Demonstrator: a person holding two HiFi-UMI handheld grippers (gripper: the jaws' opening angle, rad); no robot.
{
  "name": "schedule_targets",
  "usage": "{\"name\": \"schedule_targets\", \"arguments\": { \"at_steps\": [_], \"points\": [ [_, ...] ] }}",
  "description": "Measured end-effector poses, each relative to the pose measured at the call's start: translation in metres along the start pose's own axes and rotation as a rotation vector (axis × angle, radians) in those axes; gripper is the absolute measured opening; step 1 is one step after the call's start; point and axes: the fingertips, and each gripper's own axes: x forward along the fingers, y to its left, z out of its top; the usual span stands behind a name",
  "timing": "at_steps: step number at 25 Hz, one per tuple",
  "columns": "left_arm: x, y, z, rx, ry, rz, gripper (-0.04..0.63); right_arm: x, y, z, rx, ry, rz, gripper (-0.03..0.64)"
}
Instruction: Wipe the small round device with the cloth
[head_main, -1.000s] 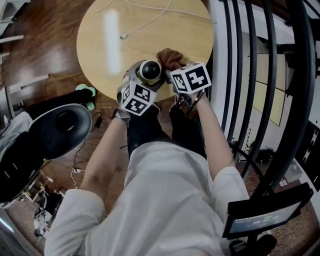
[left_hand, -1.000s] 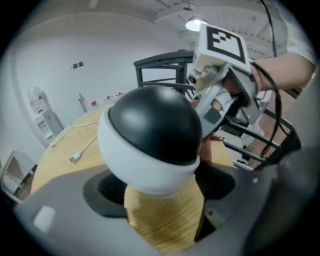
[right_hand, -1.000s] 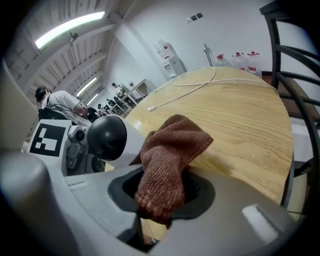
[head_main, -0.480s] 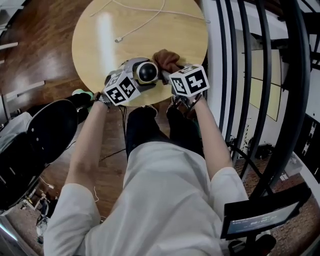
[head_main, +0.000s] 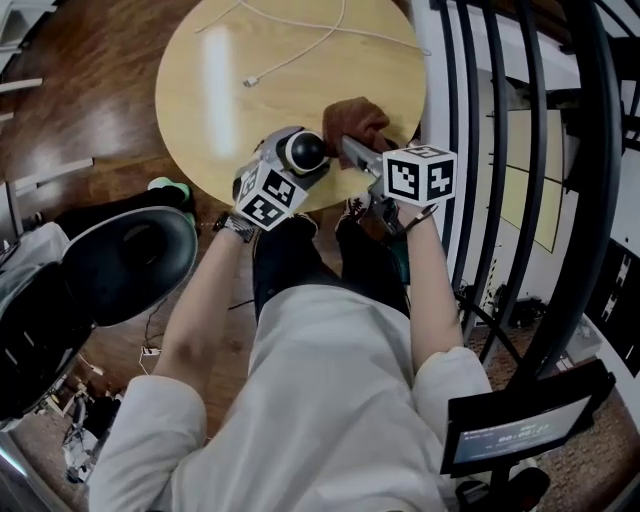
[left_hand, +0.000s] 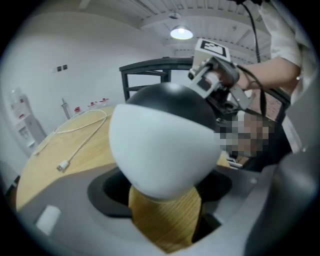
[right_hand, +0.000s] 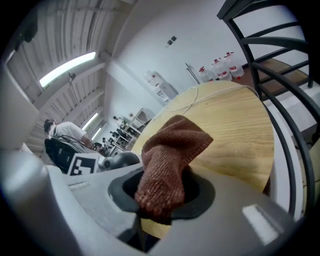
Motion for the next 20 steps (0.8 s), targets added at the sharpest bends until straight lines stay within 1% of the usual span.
{"name": "schedule_targets", "arguments": {
  "at_steps": [2, 4, 7, 9, 10, 15, 18, 20],
  "points": [
    [-0.001, 0.003, -0.001, -0.099, -0.007, 0.071, 0.387, -0.014, 0.019, 0.012, -0.015, -0.042, 0.045, 0.104],
    [-0.002, 0.005, -0.001, -0.187, -0.016, 0.131, 0.387, -0.024, 0.041, 0.021, -0.055, -0.054, 0.09, 0.104],
    [-0.002, 0.008, 0.003, -0.248, -0.03, 0.191, 0.387, -0.028, 0.071, 0.031, -0.1, -0.051, 0.16, 0.104],
    [-0.002, 0.009, 0.003, -0.264, -0.034, 0.207, 0.387, -0.024, 0.085, 0.034, -0.117, -0.02, 0.191, 0.104],
    [-0.002, 0.009, 0.005, -0.263, -0.036, 0.211, 0.388, -0.02, 0.089, 0.033, -0.129, 0.005, 0.19, 0.104],
    [-0.003, 0.009, 0.006, -0.268, -0.047, 0.227, 0.388, 0.005, 0.085, 0.017, -0.175, 0.134, 0.133, 0.104],
    [-0.002, 0.008, 0.005, -0.272, -0.05, 0.224, 0.388, 0.009, 0.085, 0.017, -0.248, 0.169, 0.114, 0.106],
    [-0.002, 0.008, 0.004, -0.271, -0.05, 0.225, 0.388, 0.011, 0.085, 0.019, -0.279, 0.183, 0.107, 0.106]
  ]
}}
